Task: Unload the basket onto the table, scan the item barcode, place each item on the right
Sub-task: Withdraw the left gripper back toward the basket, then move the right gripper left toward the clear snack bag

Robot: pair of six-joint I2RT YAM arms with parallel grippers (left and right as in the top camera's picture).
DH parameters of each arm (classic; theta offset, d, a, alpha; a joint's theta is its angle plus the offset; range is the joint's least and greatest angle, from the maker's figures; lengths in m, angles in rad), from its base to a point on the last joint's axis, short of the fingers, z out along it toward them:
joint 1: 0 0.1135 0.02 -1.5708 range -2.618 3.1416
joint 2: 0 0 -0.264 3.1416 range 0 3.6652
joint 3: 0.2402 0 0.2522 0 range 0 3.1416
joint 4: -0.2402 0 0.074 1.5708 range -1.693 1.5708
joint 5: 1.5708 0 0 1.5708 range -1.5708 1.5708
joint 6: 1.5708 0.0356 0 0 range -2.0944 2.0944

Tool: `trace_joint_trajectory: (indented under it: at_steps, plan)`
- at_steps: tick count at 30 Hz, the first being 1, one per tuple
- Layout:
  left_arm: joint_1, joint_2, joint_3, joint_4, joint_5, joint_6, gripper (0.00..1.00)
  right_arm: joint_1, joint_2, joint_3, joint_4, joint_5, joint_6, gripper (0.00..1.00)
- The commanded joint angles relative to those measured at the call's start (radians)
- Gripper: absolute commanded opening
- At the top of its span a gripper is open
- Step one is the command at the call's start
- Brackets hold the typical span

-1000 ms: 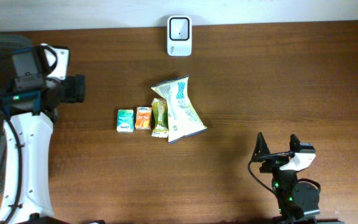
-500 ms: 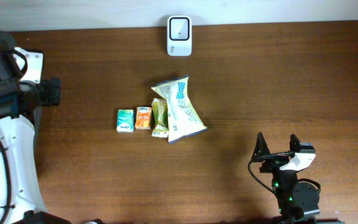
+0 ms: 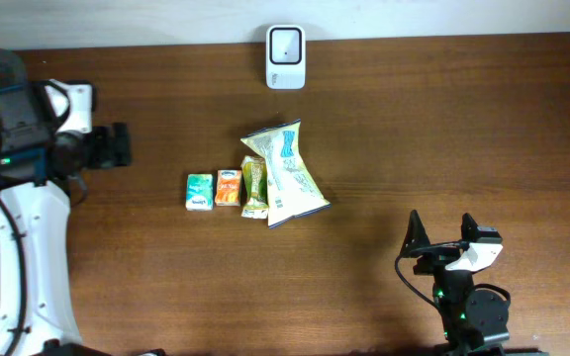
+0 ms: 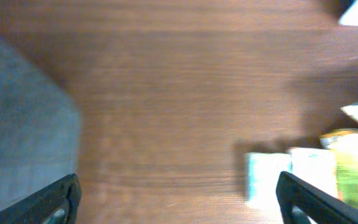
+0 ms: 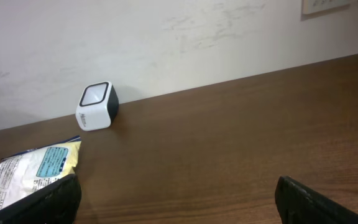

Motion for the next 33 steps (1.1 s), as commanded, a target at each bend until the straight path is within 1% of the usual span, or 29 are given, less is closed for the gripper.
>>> trace_joint_trajectory:
  at_steps: [1, 3, 5, 7, 9, 10, 11, 12, 13, 15, 33]
  plan:
    - [-0.076, -0.035, 0.008, 0.005, 0.060, -0.091, 0.99, 0.005, -0.003, -0.005, -0.008, 0.005, 0.007, 0.99]
    - [-0.095, -0.035, 0.008, 0.005, 0.041, -0.116, 0.99, 0.005, -0.003, -0.005, -0.008, 0.005, 0.007, 0.99]
    - [-0.097, -0.035, 0.008, 0.005, 0.004, -0.176, 0.99, 0.005, -0.003, -0.005, -0.008, 0.005, 0.007, 0.99]
    - [-0.092, -0.035, 0.008, 0.005, -0.056, -0.195, 0.99, 0.005, -0.003, -0.005, -0.008, 0.005, 0.007, 0.99]
    - [-0.089, -0.035, 0.008, 0.008, -0.150, -0.195, 0.99, 0.005, -0.003, -0.005, -0.008, 0.005, 0.007, 0.99]
    - [-0.088, -0.034, 0.008, 0.008, -0.215, -0.195, 0.99, 0.005, -0.003, -0.005, -0.008, 0.005, 0.007, 0.99]
    - [-0.087, -0.034, 0.008, 0.009, -0.311, -0.195, 0.99, 0.005, -0.003, -0.005, -0.008, 0.005, 0.007, 0.99]
    - [-0.087, -0.034, 0.008, 0.013, -0.368, -0.195, 0.99, 0.005, -0.003, -0.005, -0.008, 0.005, 0.007, 0.99]
    - [-0.087, -0.034, 0.008, 0.013, -0.385, -0.195, 0.99, 0.005, -0.003, -0.005, -0.008, 0.005, 0.007, 0.99]
    - [-0.087, -0.034, 0.007, 0.008, -0.404, -0.195, 0.99, 0.005, -0.003, -0.005, -0.008, 0.005, 0.007, 0.99]
    - [-0.087, -0.034, 0.005, 0.000, -0.403, -0.195, 0.99, 0.005, -0.003, -0.005, -0.008, 0.005, 0.007, 0.99]
